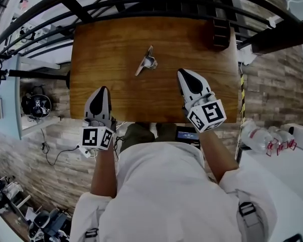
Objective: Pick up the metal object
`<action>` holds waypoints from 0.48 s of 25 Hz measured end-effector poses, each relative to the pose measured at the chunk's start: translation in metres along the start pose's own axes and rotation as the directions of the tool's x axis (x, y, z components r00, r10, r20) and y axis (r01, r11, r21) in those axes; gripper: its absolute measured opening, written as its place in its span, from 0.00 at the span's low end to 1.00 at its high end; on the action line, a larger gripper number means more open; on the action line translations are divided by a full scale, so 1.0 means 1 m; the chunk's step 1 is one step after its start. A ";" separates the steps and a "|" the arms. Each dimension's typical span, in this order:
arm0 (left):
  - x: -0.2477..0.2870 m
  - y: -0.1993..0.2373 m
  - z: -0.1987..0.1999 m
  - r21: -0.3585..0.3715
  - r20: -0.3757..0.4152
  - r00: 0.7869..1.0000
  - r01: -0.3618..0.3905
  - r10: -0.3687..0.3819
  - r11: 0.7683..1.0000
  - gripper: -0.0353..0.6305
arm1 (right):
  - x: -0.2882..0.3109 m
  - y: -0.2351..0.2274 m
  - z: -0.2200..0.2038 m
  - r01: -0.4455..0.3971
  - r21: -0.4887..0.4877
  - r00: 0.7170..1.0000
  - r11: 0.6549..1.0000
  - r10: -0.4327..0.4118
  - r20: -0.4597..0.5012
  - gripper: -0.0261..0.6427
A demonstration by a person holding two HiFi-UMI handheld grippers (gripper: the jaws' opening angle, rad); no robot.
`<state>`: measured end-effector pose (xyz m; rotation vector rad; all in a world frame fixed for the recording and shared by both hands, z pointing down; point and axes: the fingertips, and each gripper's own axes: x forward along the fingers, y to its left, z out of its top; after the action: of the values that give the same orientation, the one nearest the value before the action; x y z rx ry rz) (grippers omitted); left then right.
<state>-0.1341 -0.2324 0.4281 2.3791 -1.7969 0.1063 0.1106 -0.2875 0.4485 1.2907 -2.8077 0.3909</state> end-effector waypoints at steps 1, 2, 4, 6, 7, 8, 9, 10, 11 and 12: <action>0.001 0.004 -0.001 0.006 -0.003 1.000 -0.003 0.003 1.000 0.07 | 0.005 0.000 -0.005 0.004 0.016 1.000 1.000 -0.003 -0.015 0.08; 0.002 0.008 -0.003 0.009 -0.007 1.000 -0.005 0.005 1.000 0.07 | 0.009 0.001 -0.010 0.002 0.028 1.000 1.000 -0.001 -0.027 0.08; 0.004 0.023 -0.008 0.007 -0.011 1.000 -0.008 0.008 1.000 0.07 | 0.020 0.007 -0.018 -0.009 0.038 0.999 0.999 0.011 -0.050 0.08; 0.010 0.040 -0.015 -0.014 -0.012 1.000 -0.009 0.008 1.000 0.07 | 0.033 0.012 -0.021 -0.019 0.035 0.997 0.999 0.021 -0.071 0.08; 0.013 0.048 -0.017 -0.026 -0.014 1.000 -0.005 0.004 1.000 0.07 | 0.039 0.015 -0.022 -0.020 0.033 0.996 0.999 0.022 -0.085 0.08; 0.016 0.055 -0.020 -0.034 -0.014 1.000 0.004 -0.005 0.999 0.07 | 0.045 0.017 -0.022 -0.017 0.033 0.995 0.999 0.021 -0.100 0.08; 0.019 0.062 -0.021 -0.037 -0.010 1.000 0.018 -0.019 0.999 0.07 | 0.050 0.020 -0.023 -0.013 0.035 0.993 0.999 0.017 -0.115 0.08; 0.022 0.068 -0.023 -0.040 -0.004 0.999 0.035 -0.035 0.999 0.07 | 0.055 0.022 -0.025 -0.009 0.045 0.992 0.999 0.015 -0.129 0.08; 0.025 0.074 -0.024 -0.045 0.000 0.999 0.049 -0.049 0.998 0.07 | 0.060 0.023 -0.027 -0.006 0.064 0.990 0.998 0.015 -0.143 0.08; 0.028 0.079 -0.024 -0.053 0.000 0.998 0.062 -0.062 0.997 0.07 | 0.066 0.023 -0.031 -0.003 0.089 0.987 0.996 0.017 -0.159 0.08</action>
<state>-0.2010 -0.2764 0.4624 2.3946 -1.7016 0.0523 0.0474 -0.3144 0.4821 1.2018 -2.6925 0.5976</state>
